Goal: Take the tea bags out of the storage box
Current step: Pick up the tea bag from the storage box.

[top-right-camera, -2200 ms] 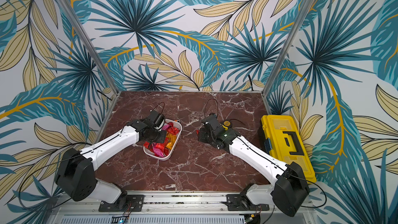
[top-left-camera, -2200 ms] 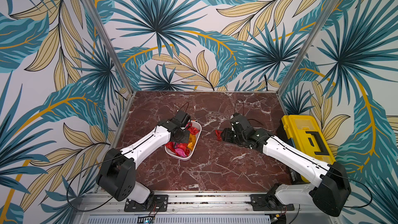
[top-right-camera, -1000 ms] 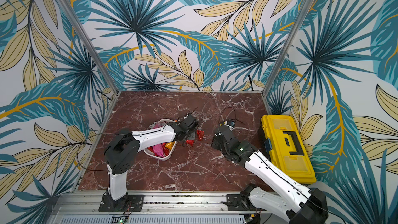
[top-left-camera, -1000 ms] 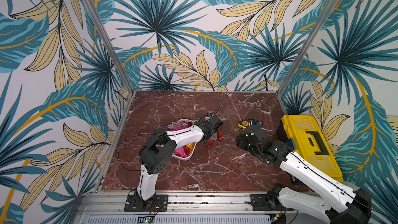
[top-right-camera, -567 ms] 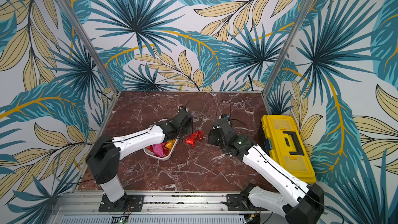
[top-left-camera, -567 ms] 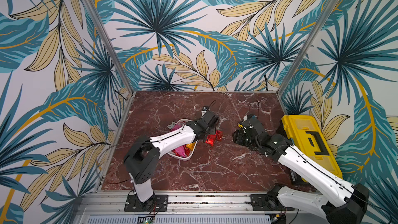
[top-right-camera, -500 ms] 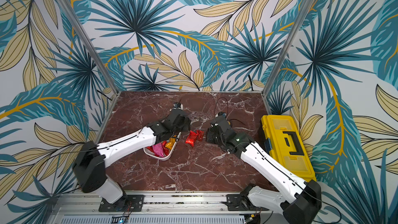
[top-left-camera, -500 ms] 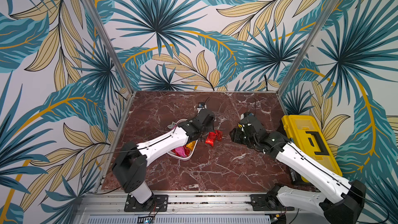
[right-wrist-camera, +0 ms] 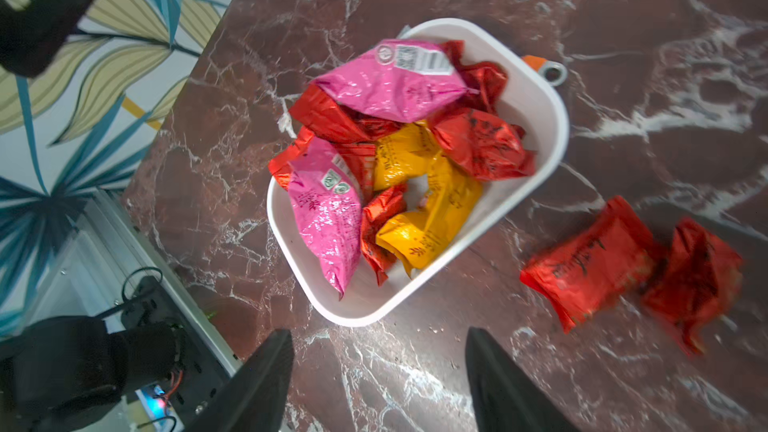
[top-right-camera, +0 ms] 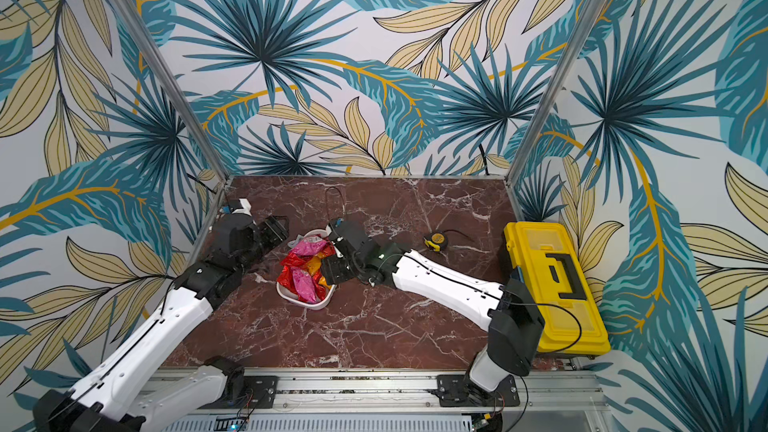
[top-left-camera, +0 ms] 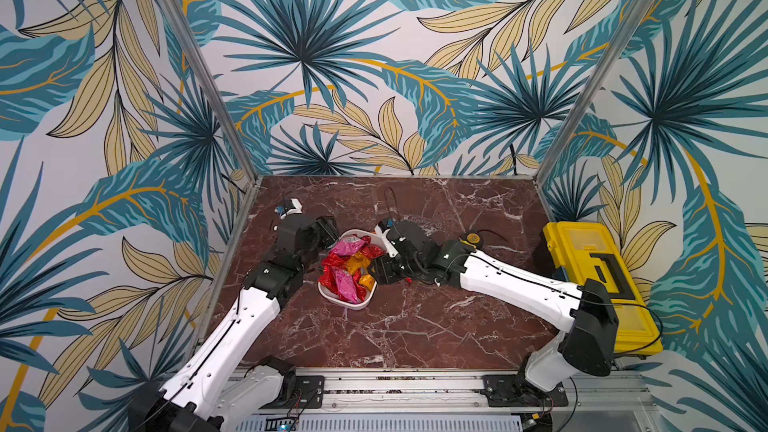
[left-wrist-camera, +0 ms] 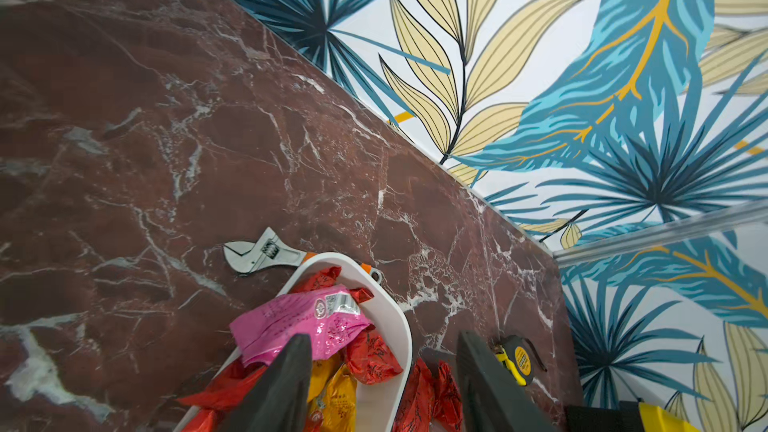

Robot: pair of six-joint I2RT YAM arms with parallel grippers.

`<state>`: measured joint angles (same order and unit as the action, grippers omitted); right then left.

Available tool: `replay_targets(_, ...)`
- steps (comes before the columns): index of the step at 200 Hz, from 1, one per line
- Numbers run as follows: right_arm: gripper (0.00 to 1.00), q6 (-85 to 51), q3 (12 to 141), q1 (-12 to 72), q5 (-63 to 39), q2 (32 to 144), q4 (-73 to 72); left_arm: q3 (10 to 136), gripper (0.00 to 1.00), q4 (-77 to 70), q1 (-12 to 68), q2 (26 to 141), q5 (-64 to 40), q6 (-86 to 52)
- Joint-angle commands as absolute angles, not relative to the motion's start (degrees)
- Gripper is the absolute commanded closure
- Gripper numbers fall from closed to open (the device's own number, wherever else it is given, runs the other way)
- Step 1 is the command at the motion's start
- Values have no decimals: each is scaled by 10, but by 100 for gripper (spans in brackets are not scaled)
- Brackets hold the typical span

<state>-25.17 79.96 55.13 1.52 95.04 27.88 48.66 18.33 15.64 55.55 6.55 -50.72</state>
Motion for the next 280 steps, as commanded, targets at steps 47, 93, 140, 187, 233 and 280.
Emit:
replay_targets(47, 23, -231, 913, 625, 116, 1097, 271, 359, 39, 247, 46, 415, 62, -625)
replay_targets(93, 27, -247, 978, 631, 149, 1178, 287, 340, 38, 288, 43, 352, 104, -624)
replay_targets(140, 32, -259, 1018, 635, 162, 1228, 293, 378, 39, 350, 42, 338, 113, -572)
replay_targets(187, 41, -260, 1027, 636, 165, 1248, 296, 403, 38, 352, 43, 344, 95, -555)
replay_targets(233, 60, -253, 1027, 635, 166, 1245, 296, 404, 38, 348, 43, 343, 95, -560)
replay_targets(280, 75, -279, 1024, 635, 156, 1226, 296, 405, 39, 357, 42, 336, 95, -555)
